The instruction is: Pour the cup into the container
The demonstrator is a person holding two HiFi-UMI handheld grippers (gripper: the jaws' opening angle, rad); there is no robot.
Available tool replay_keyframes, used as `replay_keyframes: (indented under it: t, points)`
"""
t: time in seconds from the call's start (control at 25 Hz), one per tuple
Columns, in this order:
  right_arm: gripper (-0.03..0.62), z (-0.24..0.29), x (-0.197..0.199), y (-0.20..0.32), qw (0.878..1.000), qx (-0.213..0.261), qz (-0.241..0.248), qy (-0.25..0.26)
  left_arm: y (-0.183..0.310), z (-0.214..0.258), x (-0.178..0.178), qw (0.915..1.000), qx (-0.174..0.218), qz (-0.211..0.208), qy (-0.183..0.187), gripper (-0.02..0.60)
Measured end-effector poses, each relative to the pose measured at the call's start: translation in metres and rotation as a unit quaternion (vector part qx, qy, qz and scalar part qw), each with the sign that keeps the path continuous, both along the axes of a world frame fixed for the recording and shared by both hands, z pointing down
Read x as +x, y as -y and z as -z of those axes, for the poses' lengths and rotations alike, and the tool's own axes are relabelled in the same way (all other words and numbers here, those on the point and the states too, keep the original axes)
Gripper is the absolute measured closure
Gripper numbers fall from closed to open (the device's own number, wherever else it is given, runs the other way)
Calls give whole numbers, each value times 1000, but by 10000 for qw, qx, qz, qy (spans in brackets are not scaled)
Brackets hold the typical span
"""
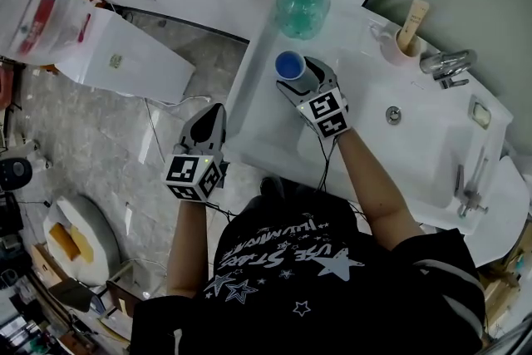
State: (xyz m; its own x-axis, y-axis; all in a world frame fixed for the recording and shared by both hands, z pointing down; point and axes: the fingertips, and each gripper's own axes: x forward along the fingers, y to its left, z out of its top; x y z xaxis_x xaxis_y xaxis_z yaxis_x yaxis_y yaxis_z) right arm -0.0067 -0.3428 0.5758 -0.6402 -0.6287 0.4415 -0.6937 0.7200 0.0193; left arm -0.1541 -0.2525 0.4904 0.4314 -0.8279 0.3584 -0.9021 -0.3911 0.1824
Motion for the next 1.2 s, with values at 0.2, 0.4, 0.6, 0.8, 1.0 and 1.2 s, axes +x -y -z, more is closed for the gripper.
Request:
replay_keyframes:
  t: [0.2, 0.4, 0.6, 0.8, 1.0, 1.2]
  points:
    - [241, -3, -8, 7, 10000, -6, 55, 50, 0, -2, 1, 10000, -27, -6, 19, 569]
    - [270, -5, -11, 14, 10000, 16, 63, 21, 1, -1, -2, 10000, -9, 88, -29, 570]
    - [287, -5, -10, 14, 10000, 18, 63, -74, 1, -1, -3, 9999, -4, 71, -75, 571]
    - [291, 0, -8, 11, 10000, -50, 28, -1, 0, 0, -3, 9999, 31, 20, -108, 570]
    - [294, 15, -2, 9, 9999, 6, -142, 85, -2, 5, -6, 9998, 108, -34, -170, 571]
    - [296, 40, 3, 3, 9994, 158, -254, 181, -6, 15, -5, 9993, 230, -159, -235, 569]
